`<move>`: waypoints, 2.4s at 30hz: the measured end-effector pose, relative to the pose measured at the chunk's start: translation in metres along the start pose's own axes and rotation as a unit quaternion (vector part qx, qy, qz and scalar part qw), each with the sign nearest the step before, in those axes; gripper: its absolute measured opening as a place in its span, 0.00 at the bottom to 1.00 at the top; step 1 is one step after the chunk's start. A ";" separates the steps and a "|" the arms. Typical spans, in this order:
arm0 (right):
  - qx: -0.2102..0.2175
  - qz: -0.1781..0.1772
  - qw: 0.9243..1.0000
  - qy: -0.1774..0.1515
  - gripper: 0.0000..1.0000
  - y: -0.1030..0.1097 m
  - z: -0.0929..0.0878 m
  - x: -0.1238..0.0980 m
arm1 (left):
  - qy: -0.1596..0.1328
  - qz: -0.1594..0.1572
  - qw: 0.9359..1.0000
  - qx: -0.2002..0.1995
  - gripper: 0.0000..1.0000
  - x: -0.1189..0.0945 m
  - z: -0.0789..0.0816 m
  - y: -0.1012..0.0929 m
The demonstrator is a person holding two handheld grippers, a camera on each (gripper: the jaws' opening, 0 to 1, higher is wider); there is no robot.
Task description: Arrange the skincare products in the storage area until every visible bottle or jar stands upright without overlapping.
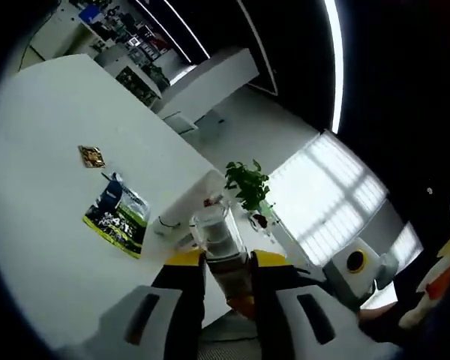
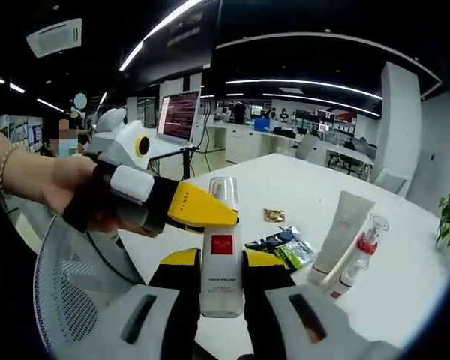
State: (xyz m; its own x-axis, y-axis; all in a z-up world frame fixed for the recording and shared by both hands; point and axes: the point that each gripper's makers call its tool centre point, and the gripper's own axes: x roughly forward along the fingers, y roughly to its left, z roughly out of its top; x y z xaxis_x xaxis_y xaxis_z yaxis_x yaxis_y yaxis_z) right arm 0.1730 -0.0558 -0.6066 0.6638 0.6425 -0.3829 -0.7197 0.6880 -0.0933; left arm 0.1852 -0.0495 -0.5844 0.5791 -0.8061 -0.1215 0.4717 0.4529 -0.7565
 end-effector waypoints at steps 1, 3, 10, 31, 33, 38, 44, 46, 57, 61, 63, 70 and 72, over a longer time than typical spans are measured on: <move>-0.006 0.005 1.000 -0.001 0.21 0.001 0.000 -0.001 | 0.004 -0.002 1.000 0.005 0.16 0.001 0.000 -0.002; -0.003 0.004 1.000 -0.012 0.22 -0.001 0.004 -0.005 | 0.008 -0.009 1.000 0.010 0.16 0.002 0.004 -0.006; 0.029 0.031 0.998 -0.046 0.21 -0.001 0.014 -0.017 | 0.079 -0.004 0.989 0.123 0.14 0.006 0.000 -0.011; 0.054 0.205 0.973 -0.089 0.29 -0.006 0.034 -0.038 | 0.119 -0.152 0.934 0.300 0.14 0.001 0.017 -0.064; 0.049 0.219 0.971 -0.085 0.30 -0.005 0.034 -0.038 | 0.125 -0.159 0.930 0.308 0.14 0.002 0.015 -0.067; 0.037 0.240 0.967 -0.078 0.31 0.002 0.034 -0.037 | 0.127 -0.173 0.918 0.333 0.14 0.005 0.013 -0.075; 0.020 0.233 0.970 -0.071 0.25 0.000 0.030 -0.034 | 0.136 -0.174 0.904 0.367 0.14 0.012 0.007 -0.075; 0.015 0.225 0.972 -0.070 0.24 -0.001 0.026 -0.032 | 0.143 -0.170 0.899 0.377 0.14 0.016 0.004 -0.073; 0.009 0.153 0.987 -0.038 0.22 -0.027 -0.014 -0.013 | 0.186 -0.153 0.866 0.439 0.13 0.040 -0.018 -0.054; -0.013 0.130 0.991 -0.017 0.22 -0.034 -0.025 -0.009 | 0.209 -0.147 0.850 0.462 0.13 0.049 -0.030 -0.046; -0.015 0.122 0.992 -0.007 0.22 -0.037 -0.034 -0.005 | 0.218 -0.144 0.845 0.467 0.13 0.054 -0.035 -0.041; -0.010 0.101 0.995 0.021 0.22 -0.046 -0.062 0.006 | 0.249 -0.141 0.831 0.477 0.13 0.068 -0.050 -0.017; -0.009 0.098 0.995 0.027 0.22 -0.048 -0.068 0.009 | 0.257 -0.142 0.827 0.480 0.13 0.072 -0.052 -0.010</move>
State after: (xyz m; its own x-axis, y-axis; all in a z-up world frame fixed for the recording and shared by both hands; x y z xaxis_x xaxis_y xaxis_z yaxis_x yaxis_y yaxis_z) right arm 0.1995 -0.1060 -0.6678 0.4996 0.7442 -0.4433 -0.8377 0.5453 -0.0286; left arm 0.1872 -0.1316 -0.6194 0.1124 -0.8751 -0.4708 0.9932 0.1130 0.0272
